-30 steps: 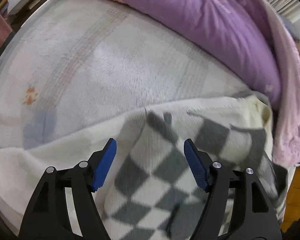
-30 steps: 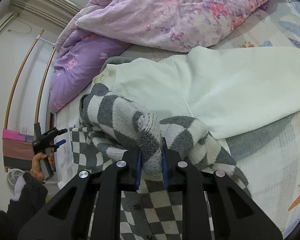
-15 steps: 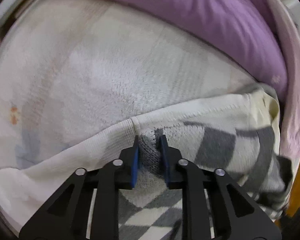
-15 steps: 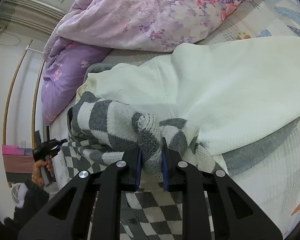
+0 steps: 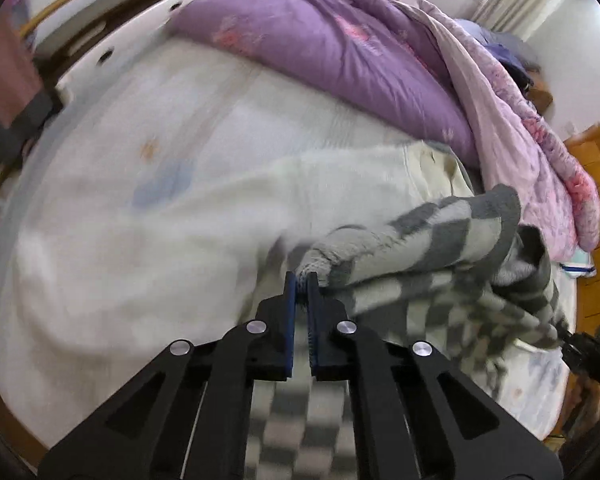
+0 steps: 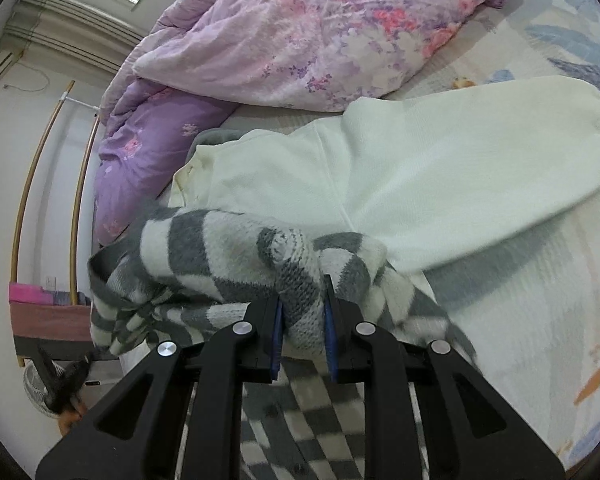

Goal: Fold large clothes

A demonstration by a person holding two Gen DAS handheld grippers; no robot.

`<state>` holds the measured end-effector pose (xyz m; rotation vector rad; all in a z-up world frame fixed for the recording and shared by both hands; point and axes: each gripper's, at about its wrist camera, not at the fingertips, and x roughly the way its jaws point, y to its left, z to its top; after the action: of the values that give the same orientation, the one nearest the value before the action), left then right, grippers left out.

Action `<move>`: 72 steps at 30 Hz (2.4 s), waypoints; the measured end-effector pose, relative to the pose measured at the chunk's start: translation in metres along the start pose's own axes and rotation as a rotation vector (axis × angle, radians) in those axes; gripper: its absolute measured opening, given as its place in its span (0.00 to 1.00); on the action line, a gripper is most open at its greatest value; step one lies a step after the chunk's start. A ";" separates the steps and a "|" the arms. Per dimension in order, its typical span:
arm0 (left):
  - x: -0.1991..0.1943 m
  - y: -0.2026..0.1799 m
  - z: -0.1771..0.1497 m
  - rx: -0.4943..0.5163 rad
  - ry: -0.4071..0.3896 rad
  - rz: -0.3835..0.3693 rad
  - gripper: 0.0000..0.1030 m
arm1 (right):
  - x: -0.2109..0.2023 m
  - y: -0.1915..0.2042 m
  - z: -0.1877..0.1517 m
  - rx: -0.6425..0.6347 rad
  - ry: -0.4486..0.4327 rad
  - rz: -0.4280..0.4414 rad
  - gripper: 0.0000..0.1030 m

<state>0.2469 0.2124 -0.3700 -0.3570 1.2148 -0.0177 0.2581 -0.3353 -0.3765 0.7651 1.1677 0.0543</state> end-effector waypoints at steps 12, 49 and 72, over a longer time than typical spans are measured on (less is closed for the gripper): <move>-0.004 0.061 -0.150 -0.202 0.173 -0.040 0.00 | -0.009 -0.062 -0.132 0.032 0.199 -0.032 0.15; 0.028 0.070 -0.312 -0.491 0.443 -0.068 0.10 | -0.010 -0.131 -0.166 -0.119 0.335 -0.308 0.16; 0.020 0.057 -0.299 -0.394 0.385 0.048 0.67 | 0.056 -0.173 -0.235 0.246 0.280 -0.280 0.04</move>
<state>-0.0302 0.1850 -0.4937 -0.6907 1.6107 0.2051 0.0251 -0.3213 -0.5601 0.8195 1.5589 -0.2258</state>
